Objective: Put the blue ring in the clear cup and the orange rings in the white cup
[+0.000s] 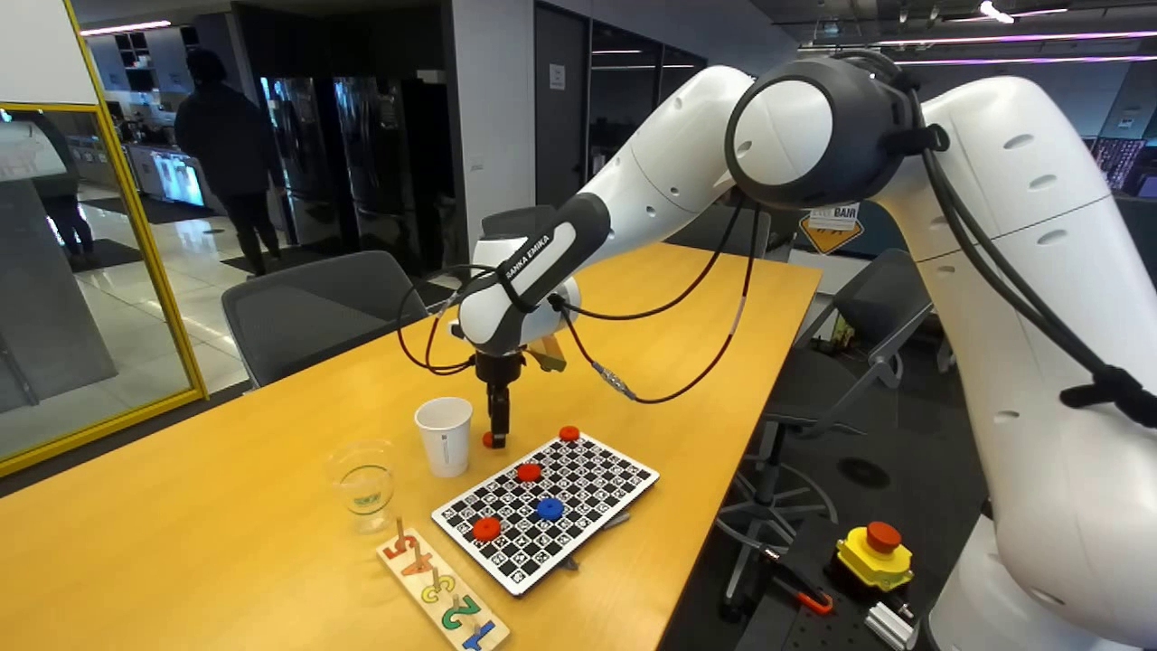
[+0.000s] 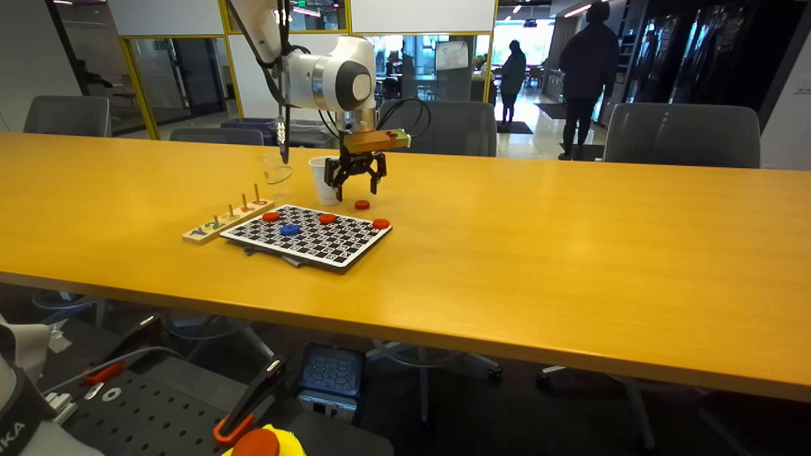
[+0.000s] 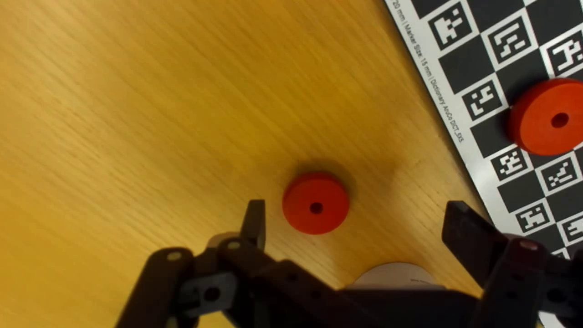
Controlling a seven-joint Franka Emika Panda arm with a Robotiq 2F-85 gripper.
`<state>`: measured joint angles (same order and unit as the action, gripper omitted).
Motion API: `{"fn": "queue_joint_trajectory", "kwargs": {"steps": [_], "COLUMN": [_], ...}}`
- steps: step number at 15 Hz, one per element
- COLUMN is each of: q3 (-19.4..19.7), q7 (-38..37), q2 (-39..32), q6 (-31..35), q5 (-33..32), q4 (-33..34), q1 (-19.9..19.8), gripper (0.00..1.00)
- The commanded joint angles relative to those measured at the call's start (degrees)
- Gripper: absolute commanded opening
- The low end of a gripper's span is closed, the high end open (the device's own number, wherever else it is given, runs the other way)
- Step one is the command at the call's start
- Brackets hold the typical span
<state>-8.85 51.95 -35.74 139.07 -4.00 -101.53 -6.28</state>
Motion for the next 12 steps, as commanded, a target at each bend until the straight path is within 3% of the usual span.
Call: {"fn": "queue_joint_trajectory", "kwargs": {"steps": [1,12], "q3": [0.54,0.80], "q7": [0.32,0.14], "q2": [-2.44,-6.05], "q6": [-3.01,-5.57], "q5": [-0.16,-0.24], "q4": [4.32,8.72], "q1": [0.78,0.82], "gripper": [1.00,1.00]}}
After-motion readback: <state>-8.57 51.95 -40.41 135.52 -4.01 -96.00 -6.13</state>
